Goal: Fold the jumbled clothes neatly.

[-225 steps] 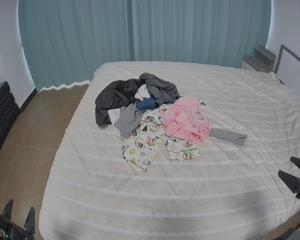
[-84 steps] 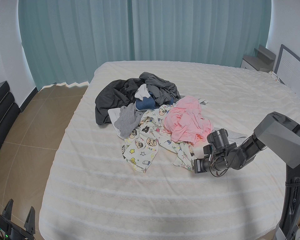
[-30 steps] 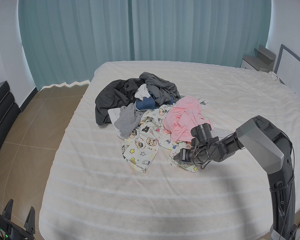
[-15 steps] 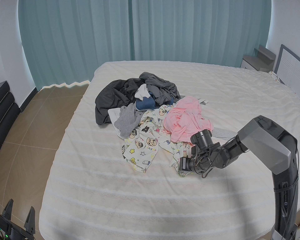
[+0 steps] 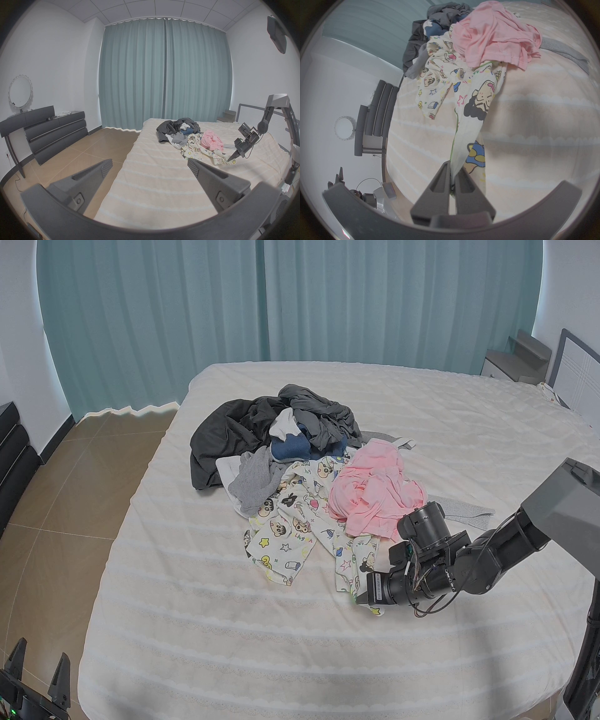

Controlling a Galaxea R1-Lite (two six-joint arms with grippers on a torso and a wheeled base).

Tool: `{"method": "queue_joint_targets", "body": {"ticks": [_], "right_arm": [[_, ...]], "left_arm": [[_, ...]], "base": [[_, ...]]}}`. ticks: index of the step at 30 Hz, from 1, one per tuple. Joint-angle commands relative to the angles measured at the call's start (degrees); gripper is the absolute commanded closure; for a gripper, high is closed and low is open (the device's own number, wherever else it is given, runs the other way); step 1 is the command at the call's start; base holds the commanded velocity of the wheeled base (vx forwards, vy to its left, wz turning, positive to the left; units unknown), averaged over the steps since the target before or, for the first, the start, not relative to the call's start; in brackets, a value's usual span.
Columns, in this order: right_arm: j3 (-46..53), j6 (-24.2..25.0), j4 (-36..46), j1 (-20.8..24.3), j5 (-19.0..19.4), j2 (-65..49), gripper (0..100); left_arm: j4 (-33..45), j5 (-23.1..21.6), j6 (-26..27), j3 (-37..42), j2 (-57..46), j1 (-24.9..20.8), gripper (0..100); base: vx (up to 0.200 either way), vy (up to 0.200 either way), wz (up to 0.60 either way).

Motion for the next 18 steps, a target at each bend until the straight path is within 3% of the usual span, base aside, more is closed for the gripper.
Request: {"method": "queue_joint_targets", "body": {"ticks": [1,11,13,15,18], "right_arm": [[3.46,0.01,-1.14,0.48,0.18,-3.51,100],[13.57,0.10,-1.40,3.03,5.37,-15.02,100],[15.32,0.10,-1.40,3.73,5.46,-17.22,100],[18.05,0.10,-1.40,4.43,5.46,-20.82,100],[21.13,0.10,-1.40,5.84,5.46,-25.04,100]], "left_arm": [[-0.02,0.02,-0.02,1.01,0.04,0.03,0],[-0.02,-1.65,3.32,1.01,-0.14,0.03,0],[-0.02,-2.88,4.11,1.01,-0.40,-0.06,0],[-0.37,-7.71,6.40,1.01,-3.13,-2.43,0],[-0.28,-8.85,7.80,0.92,-3.13,-2.26,0]], "base": [[0.000,0.000,0.00],[0.000,0.000,0.00],[0.000,0.000,0.00],[0.000,0.000,0.00],[0.000,0.000,0.00]]}}
